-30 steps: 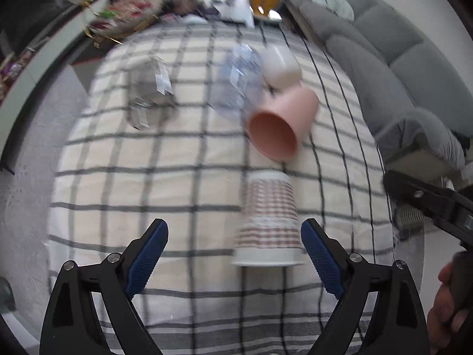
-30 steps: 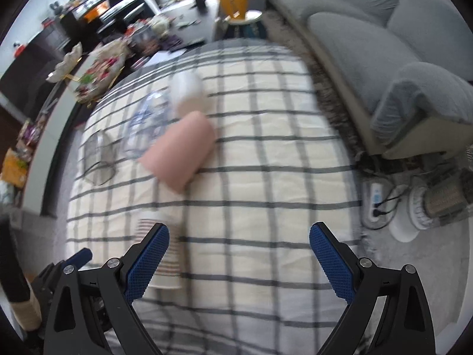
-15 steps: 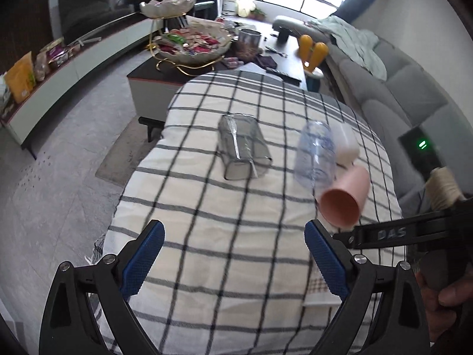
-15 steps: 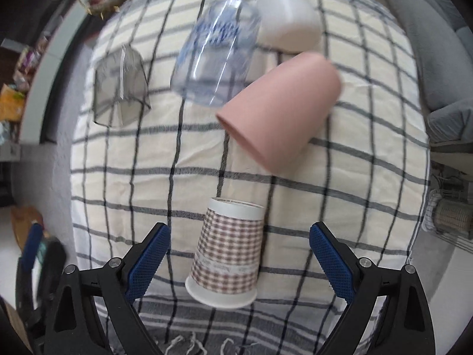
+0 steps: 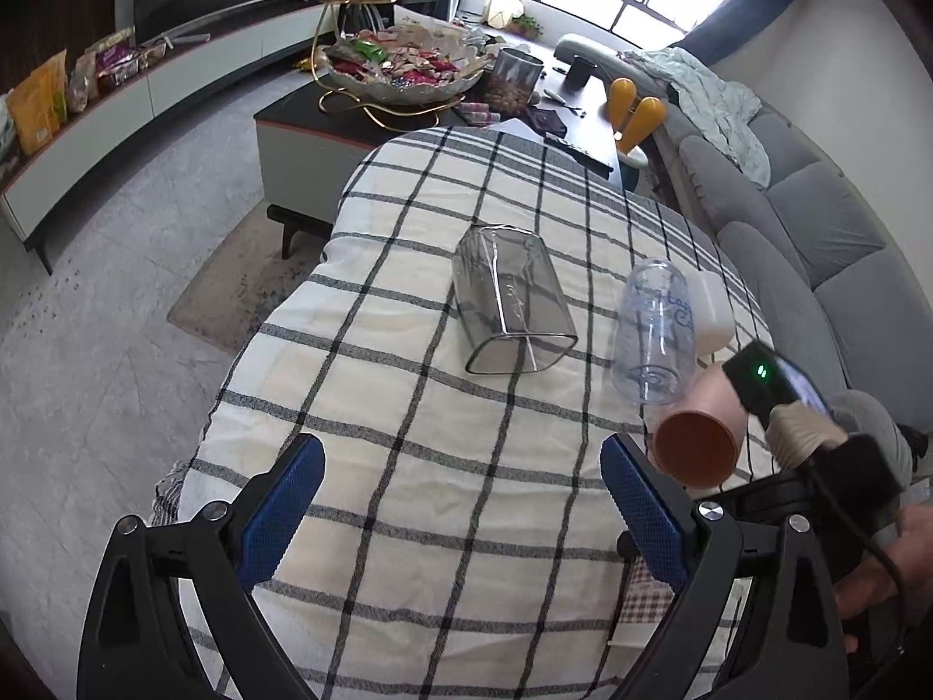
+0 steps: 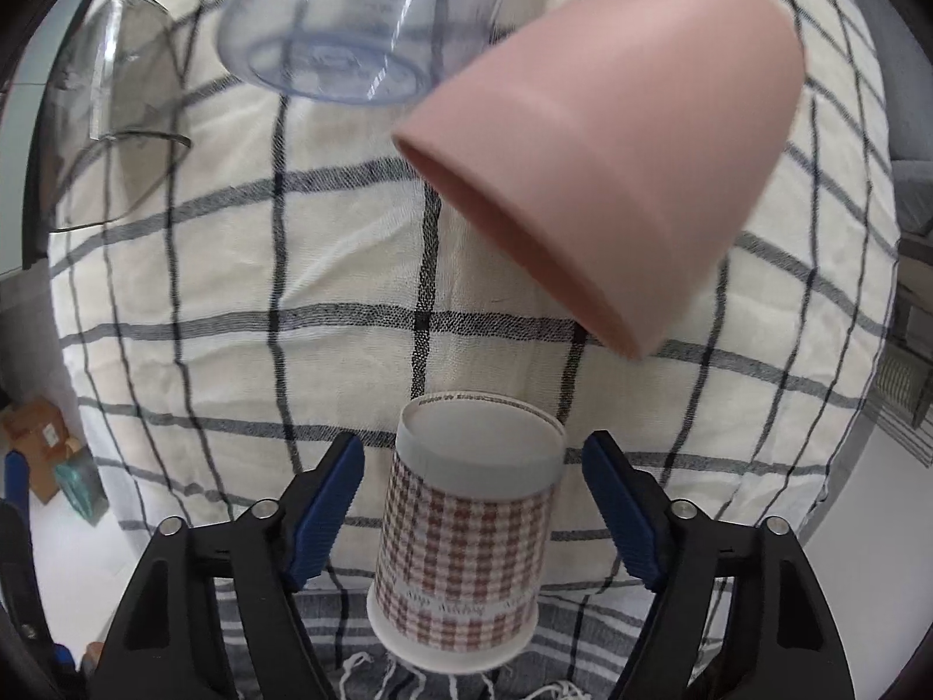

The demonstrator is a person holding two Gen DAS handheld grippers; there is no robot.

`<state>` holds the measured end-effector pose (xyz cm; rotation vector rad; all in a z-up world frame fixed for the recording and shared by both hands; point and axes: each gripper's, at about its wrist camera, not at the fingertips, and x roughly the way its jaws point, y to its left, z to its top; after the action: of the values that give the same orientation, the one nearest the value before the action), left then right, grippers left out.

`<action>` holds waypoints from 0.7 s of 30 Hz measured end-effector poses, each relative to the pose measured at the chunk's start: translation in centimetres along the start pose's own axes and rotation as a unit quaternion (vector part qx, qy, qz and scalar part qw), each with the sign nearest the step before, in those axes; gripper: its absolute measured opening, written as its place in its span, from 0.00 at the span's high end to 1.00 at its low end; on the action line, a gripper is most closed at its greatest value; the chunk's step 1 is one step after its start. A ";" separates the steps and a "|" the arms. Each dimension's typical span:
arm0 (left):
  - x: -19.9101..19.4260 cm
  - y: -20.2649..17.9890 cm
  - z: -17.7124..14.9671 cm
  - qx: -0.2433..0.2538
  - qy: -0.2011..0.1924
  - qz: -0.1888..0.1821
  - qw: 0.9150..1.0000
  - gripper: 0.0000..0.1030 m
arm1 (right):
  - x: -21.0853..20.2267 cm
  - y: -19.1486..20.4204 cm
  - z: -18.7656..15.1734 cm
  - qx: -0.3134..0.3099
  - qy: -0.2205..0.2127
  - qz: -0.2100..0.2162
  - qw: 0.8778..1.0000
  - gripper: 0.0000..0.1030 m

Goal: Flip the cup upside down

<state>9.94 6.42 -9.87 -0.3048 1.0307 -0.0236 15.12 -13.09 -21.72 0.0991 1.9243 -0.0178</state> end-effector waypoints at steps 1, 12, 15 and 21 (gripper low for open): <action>0.1 0.1 0.1 -0.001 0.001 -0.001 1.000 0.06 | 0.5 0.1 0.0 0.000 0.005 0.002 1.000 0.39; -1.0 0.5 0.0 0.001 -0.029 0.001 1.000 0.06 | -3.8 0.6 -4.1 -0.024 -0.117 0.027 0.993 0.46; -1.6 0.5 -0.5 -0.001 -0.046 0.000 0.999 0.06 | -6.7 0.4 -6.5 -0.048 -0.223 0.030 0.973 0.46; -2.1 0.2 -1.9 0.019 -0.077 0.014 0.997 0.06 | -10.3 -0.2 -10.0 -0.061 -0.468 0.026 0.881 0.46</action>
<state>7.18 6.53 -9.04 -0.2544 0.8795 0.0060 9.29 -13.29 -8.56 0.0430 0.9453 0.0796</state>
